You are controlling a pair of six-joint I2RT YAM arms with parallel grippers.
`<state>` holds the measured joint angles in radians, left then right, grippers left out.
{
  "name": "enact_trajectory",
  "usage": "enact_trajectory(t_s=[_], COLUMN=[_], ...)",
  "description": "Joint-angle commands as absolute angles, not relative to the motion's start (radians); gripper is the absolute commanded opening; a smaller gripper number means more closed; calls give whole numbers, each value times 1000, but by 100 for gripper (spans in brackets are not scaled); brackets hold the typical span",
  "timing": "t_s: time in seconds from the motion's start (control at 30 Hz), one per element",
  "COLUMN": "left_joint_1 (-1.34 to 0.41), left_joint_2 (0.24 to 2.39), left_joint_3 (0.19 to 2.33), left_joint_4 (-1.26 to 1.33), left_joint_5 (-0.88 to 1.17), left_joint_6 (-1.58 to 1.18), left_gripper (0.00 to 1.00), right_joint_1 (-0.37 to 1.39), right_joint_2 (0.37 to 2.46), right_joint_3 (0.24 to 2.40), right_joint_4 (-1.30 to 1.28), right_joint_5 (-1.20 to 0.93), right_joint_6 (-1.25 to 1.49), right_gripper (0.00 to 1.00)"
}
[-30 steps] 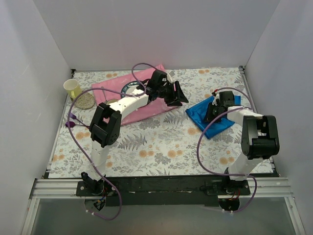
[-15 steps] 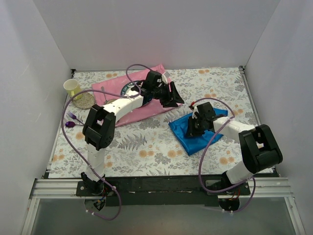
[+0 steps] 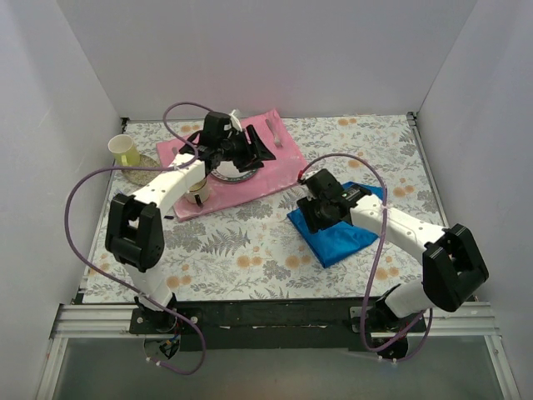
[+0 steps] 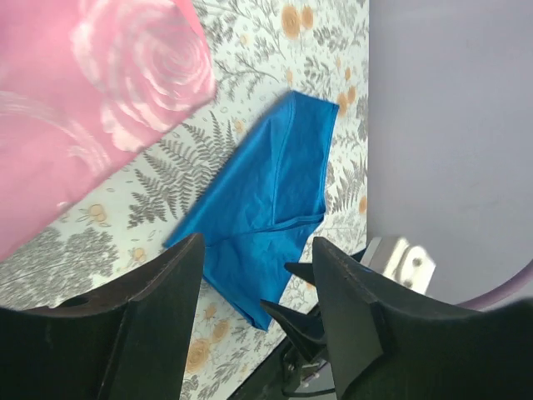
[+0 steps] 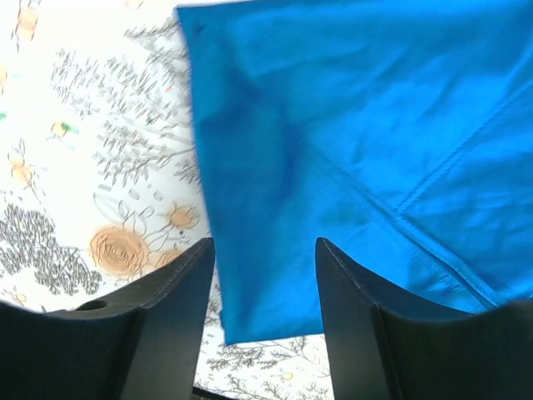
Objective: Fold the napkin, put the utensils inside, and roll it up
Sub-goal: Roll the napkin with the utensil
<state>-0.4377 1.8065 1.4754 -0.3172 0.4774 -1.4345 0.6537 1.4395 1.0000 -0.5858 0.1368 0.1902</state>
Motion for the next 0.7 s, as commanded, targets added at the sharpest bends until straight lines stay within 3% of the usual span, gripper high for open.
enact_trajectory(t_s=[0.0, 0.27, 0.67], left_joint_1=[-404, -382, -379], left_joint_2=[1668, 1559, 1542], left_joint_3=[1396, 1256, 1223], left_joint_4=[-337, -324, -301], left_joint_5=[449, 422, 449], left_joint_6=[-1416, -1424, -1439], left_gripper=[54, 54, 54], right_joint_1=[767, 914, 925], right_joint_2=[1459, 1598, 1634], right_joint_3=[1026, 1083, 1029], right_joint_4=[-643, -660, -601], right_joint_5=[222, 382, 382], right_joint_6=[161, 143, 127], right_gripper=[58, 54, 58])
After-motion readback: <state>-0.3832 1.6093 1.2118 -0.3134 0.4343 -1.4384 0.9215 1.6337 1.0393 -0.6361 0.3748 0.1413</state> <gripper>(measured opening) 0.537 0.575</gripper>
